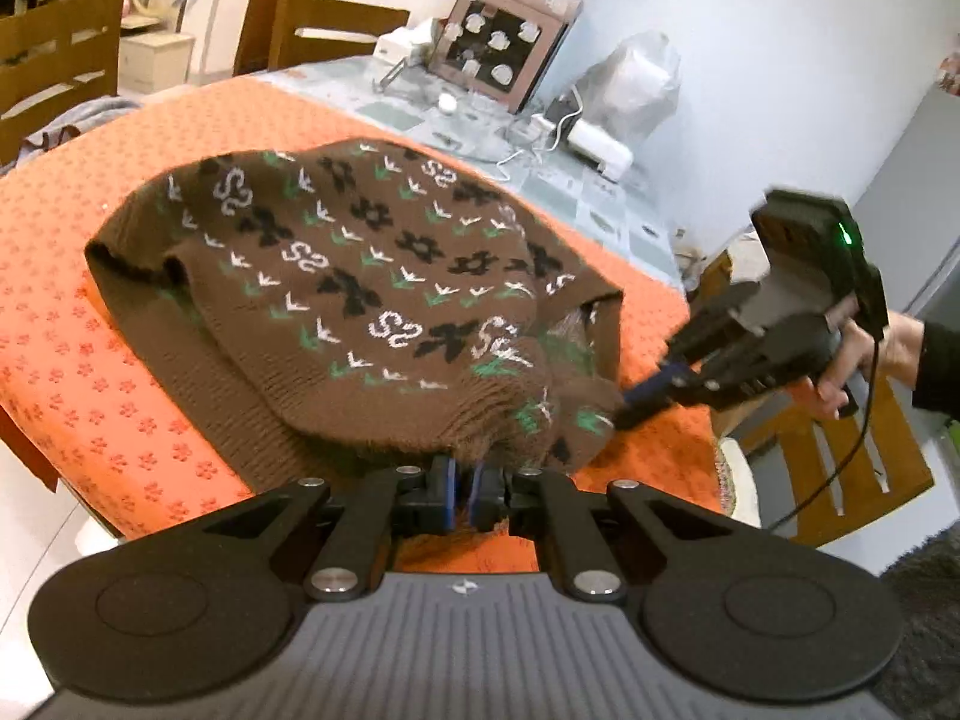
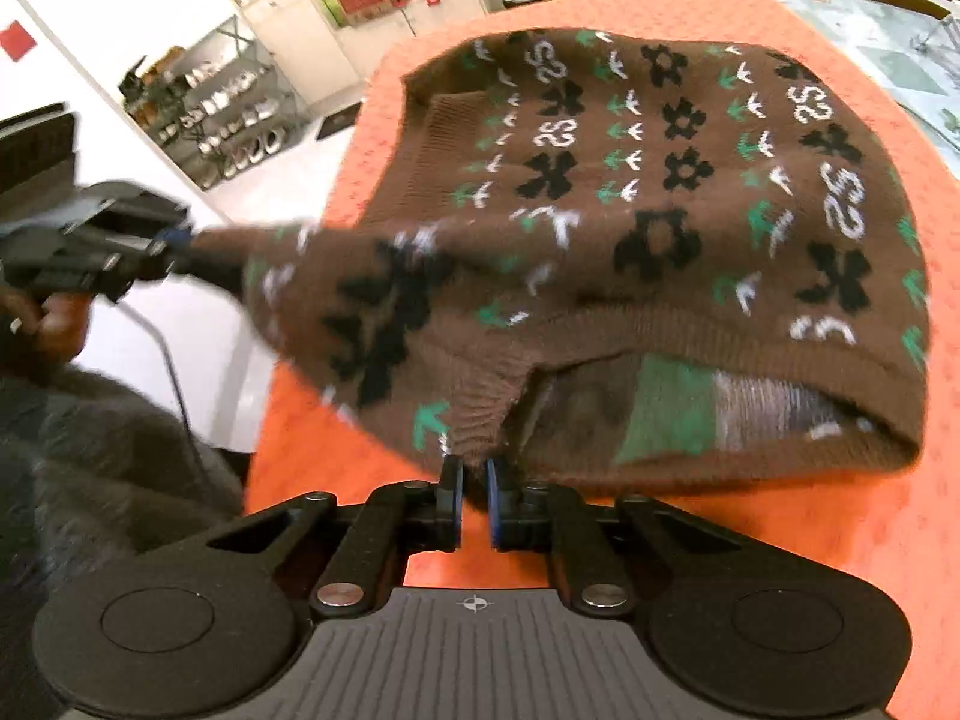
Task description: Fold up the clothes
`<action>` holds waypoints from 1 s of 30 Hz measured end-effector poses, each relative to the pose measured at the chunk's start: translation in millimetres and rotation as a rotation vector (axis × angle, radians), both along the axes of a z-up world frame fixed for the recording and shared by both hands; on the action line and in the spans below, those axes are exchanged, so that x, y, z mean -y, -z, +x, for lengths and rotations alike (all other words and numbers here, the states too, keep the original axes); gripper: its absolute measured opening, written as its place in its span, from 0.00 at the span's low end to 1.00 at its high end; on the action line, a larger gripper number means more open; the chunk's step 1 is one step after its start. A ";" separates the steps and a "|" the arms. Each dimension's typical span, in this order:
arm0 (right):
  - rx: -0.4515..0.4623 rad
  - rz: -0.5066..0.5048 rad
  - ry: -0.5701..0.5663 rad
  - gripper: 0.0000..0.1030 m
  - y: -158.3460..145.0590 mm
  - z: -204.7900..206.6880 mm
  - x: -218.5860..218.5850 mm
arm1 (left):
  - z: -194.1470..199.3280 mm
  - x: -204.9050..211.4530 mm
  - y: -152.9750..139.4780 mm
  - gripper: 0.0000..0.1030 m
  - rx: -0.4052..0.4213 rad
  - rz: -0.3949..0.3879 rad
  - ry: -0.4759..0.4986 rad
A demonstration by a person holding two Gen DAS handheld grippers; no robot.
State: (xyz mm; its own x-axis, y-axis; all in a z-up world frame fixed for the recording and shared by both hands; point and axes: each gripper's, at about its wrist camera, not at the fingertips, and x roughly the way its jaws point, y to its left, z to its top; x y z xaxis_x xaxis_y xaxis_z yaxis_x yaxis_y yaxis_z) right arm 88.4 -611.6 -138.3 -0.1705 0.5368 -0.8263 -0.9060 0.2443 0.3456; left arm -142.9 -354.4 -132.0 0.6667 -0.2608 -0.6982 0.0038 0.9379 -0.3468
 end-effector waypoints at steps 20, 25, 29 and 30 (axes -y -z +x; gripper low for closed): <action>0.076 0.035 0.056 0.60 26.7 -7.5 -35.1 | -14.0 -0.8 -6.2 0.49 -0.005 0.226 0.069; -0.078 0.043 0.076 0.59 44.6 13.2 -42.7 | 1.6 10.2 -17.0 0.50 0.050 0.240 0.144; -0.131 0.069 0.075 0.40 44.4 15.3 -43.7 | 14.4 26.8 -21.7 0.55 0.096 0.270 0.215; -0.132 0.072 0.075 0.31 43.2 15.3 -42.2 | 17.6 30.9 -21.9 0.56 0.105 0.276 0.233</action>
State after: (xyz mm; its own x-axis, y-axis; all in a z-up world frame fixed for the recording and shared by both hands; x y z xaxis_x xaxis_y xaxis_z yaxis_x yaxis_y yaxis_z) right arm 103.7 -569.4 -181.4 -0.2325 0.6090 -0.7583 -0.8316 0.2799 0.4797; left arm -125.3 -385.3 -110.1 0.6833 -0.2254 -0.6944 0.2506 0.9658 -0.0669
